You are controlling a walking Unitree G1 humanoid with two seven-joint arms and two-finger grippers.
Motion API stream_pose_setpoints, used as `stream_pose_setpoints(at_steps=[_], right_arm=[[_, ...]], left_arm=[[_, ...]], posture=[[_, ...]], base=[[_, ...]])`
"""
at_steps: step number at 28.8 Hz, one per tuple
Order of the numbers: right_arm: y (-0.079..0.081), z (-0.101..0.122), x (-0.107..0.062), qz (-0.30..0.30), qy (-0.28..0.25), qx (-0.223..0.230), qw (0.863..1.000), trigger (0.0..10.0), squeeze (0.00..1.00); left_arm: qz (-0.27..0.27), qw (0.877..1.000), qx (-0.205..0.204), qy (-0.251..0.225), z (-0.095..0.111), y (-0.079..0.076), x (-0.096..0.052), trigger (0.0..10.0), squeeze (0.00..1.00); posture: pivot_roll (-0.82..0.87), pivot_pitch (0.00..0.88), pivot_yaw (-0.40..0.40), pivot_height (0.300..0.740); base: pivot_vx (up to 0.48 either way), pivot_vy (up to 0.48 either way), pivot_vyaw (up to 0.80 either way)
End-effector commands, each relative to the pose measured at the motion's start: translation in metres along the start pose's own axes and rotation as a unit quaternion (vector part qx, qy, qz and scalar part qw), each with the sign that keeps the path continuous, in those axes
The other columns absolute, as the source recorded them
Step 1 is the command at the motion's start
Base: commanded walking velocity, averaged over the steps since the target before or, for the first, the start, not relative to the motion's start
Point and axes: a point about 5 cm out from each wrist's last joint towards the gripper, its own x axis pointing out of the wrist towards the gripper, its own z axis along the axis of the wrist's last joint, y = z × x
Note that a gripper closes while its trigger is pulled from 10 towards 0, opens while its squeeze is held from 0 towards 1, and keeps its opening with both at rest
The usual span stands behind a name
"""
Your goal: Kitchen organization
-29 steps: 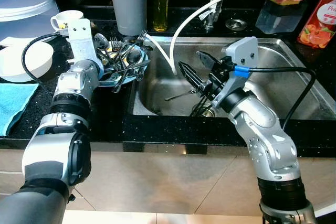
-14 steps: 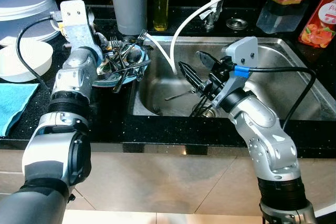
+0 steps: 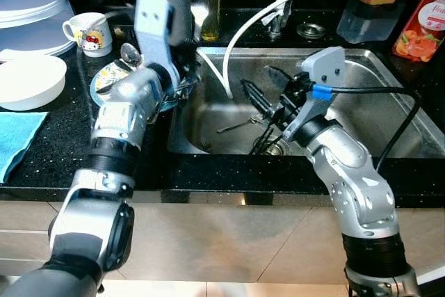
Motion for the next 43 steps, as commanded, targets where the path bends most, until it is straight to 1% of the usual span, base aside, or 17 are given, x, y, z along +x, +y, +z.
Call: stream_pose_setpoints(at_steps=[1, 3, 4, 6, 8, 10, 12, 14, 15, 19, 20, 29, 33, 35, 36, 38, 43], right_arm=[[-0.005, 0.000, -0.002, -0.004, -0.002, -0.002, 1.000, 10.0, 0.00], [-0.006, 0.000, -0.004, 0.000, 0.000, -0.005, 1.000, 10.0, 0.00], [-0.009, -0.001, -0.004, -0.008, 0.009, -0.011, 1.000, 10.0, 0.00], [-0.010, -0.002, -0.004, -0.013, 0.014, -0.013, 1.000, 10.0, 0.00], [-0.017, -0.007, -0.004, -0.041, 0.029, -0.014, 0.999, 10.0, 0.00], [-0.019, -0.009, -0.004, -0.051, 0.033, -0.014, 0.998, 10.0, 0.00], [-0.032, -0.015, -0.005, -0.102, 0.057, -0.012, 0.993, 10.0, 0.00], [-0.038, -0.018, -0.006, -0.124, 0.067, -0.011, 0.990, 10.0, 0.00], [-0.039, -0.019, -0.007, -0.127, 0.067, -0.011, 0.990, 10.0, 0.00], [-0.041, -0.019, -0.009, -0.134, 0.068, -0.012, 0.989, 10.0, 0.00], [-0.042, -0.019, -0.009, -0.136, 0.068, -0.011, 0.988, 10.0, 0.00], [-0.042, -0.019, -0.008, -0.145, 0.068, -0.009, 0.987, 10.0, 0.00], [-0.036, -0.016, -0.007, -0.121, 0.054, -0.002, 0.991, 10.0, 0.00], [-0.035, -0.019, -0.007, -0.117, 0.070, 0.003, 0.991, 10.0, 0.00], [-0.034, -0.025, -0.009, -0.107, 0.094, 0.004, 0.990, 10.0, 0.00], [-0.034, -0.036, -0.013, -0.101, 0.137, 0.016, 0.985, 10.0, 0.00], [-0.042, -0.035, -0.010, -0.114, 0.152, 0.010, 0.982, 10.0, 0.00]], left_arm=[[-0.036, 0.999, 0.007, 0.021, -0.005, -0.007, -0.004, 10.0, 0.00], [-0.069, 0.997, 0.010, 0.025, -0.006, -0.014, -0.007, 10.0, 0.00], [-0.111, 0.993, 0.015, 0.031, -0.009, -0.025, -0.011, 10.0, 0.00], [-0.123, 0.992, 0.016, 0.034, -0.010, -0.028, -0.013, 10.0, 0.00], [-0.138, 0.989, 0.024, 0.044, -0.015, -0.031, -0.015, 10.0, 0.00], [-0.143, 0.988, 0.027, 0.048, -0.016, -0.033, -0.016, 10.0, 0.00], [-0.144, 0.988, 0.027, 0.055, -0.018, -0.033, -0.017, 10.0, 0.00], [-0.145, 0.987, 0.027, 0.059, -0.019, -0.034, -0.018, 10.0, 0.00], [-0.141, 0.988, 0.026, 0.063, -0.019, -0.033, -0.018, 10.0, 0.31], [-0.137, 0.988, 0.026, 0.068, -0.020, -0.032, -0.019, 10.0, 0.31], [-0.132, 0.988, 0.022, 0.071, -0.020, -0.030, -0.018, 10.0, 1.00], [-0.126, 0.988, 0.021, 0.081, -0.022, -0.028, -0.019, 10.0, 1.00], [-0.122, 0.989, 0.022, 0.080, -0.021, -0.027, -0.019, 10.0, 1.00], [-0.121, 0.989, 0.018, 0.082, -0.021, -0.027, -0.019, 10.0, 1.00], [-0.122, 0.989, 0.014, 0.086, -0.021, -0.027, -0.019, 10.0, 0.00], [-0.124, 0.988, 0.009, 0.091, -0.022, -0.028, -0.019, 10.0, 0.00], [-0.114, 0.989, 0.010, 0.090, -0.021, -0.027, -0.018, 10.0, 0.00]], posture=[[0.06, 0.047, 0.028, 0.740], [0.06, 0.047, 0.028, 0.740], [0.06, 0.047, 0.028, 0.740], [0.06, 0.047, 0.028, 0.740], [0.06, 0.047, 0.028, 0.740], [0.06, 0.047, 0.028, 0.740], [0.06, 0.054, 0.032, 0.740], [0.06, 0.054, 0.032, 0.740], [0.06, 0.058, 0.035, 0.740], [0.06, 0.058, 0.035, 0.740], [0.06, 0.064, 0.039, 0.740], [0.06, 0.069, 0.041, 0.740], [0.07, 0.073, 0.042, 0.740], [0.07, 0.073, 0.042, 0.740], [0.07, 0.073, 0.042, 0.740], [0.07, 0.073, 0.039, 0.740], [0.06, 0.073, 0.034, 0.740]], base=[[0.000, 0.000, 0.00], [0.000, 0.000, 0.00], [0.000, 0.000, 0.00], [0.000, 0.000, 0.00], [0.000, 0.000, 0.00], [0.000, 0.000, 0.00], [0.000, 0.000, 0.00], [0.000, 0.000, 0.00], [0.000, 0.000, 0.00], [0.000, 0.000, 0.00], [0.000, 0.000, 0.00], [0.000, 0.000, 0.00], [0.000, 0.000, 0.00], [0.000, 0.000, 0.00], [0.000, 0.000, 0.00], [0.000, 0.000, 0.00], [0.000, 0.000, 0.00]])
